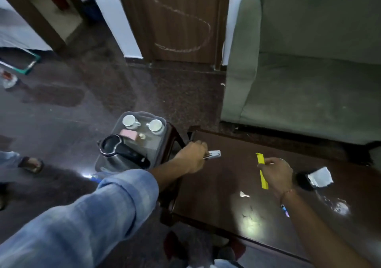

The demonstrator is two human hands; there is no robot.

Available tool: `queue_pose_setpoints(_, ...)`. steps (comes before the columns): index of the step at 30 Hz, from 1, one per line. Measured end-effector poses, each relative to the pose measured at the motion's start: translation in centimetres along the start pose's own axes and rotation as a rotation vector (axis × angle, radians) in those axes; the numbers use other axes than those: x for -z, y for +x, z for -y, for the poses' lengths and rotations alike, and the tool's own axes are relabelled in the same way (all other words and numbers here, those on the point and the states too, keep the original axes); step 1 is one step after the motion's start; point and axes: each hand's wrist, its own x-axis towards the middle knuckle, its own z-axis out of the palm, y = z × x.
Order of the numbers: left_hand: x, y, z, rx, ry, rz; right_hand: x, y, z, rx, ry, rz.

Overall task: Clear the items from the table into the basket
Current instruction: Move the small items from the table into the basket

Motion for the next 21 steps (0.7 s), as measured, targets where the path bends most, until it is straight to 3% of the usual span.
queue_pose_setpoints(12, 11.8, -7.5, 21.3, 0.11, 0.01, -0.289, -12.6, -9.2, 20.3, 0.326, -0.044, 0.165)
queue_pose_setpoints(16, 13.5, -8.2, 26.1, 0.194, -0.004, -0.309, -16.5, -9.6, 24.7, 0.519, -0.118, 0.25)
queue_pose_setpoints(21, 14.2, -8.8, 30.4, 0.311, -0.026, -0.313, -20.4, -8.2, 29.0, 0.624, -0.177, 0.364)
